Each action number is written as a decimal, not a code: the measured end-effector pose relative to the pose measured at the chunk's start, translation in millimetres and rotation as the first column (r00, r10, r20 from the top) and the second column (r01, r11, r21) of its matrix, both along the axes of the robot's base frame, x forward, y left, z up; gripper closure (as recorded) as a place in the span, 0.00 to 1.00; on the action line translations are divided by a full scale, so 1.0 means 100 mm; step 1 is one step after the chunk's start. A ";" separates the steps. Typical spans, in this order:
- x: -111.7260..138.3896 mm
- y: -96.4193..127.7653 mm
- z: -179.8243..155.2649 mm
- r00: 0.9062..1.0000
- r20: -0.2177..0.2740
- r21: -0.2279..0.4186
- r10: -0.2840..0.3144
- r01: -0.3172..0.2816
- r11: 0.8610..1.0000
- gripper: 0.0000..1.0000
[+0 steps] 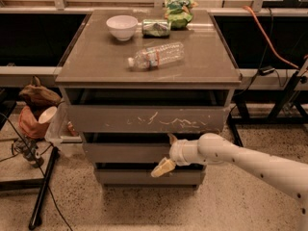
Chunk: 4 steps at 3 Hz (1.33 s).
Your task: Open middle drawer
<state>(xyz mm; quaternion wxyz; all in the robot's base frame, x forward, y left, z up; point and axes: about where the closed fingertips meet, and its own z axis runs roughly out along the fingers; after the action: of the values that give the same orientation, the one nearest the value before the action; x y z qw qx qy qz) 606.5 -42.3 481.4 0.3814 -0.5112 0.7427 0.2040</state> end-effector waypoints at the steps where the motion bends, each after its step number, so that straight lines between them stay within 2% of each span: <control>1: 0.24 0.11 -0.17 1.000 0.006 -0.034 0.017 -0.017 0.999 0.00; 3: 0.57 0.31 -0.61 0.997 -0.056 -0.101 0.062 -0.067 0.993 0.00; 4: 0.57 0.32 -0.61 0.996 -0.058 -0.108 0.064 -0.070 0.992 0.00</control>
Offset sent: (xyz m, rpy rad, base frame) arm 0.0709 0.0317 -0.0626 -0.0945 0.0367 0.0539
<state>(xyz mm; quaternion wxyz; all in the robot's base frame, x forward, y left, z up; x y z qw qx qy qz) 663.4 -10.0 420.3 0.3252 -0.5504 0.7452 0.1895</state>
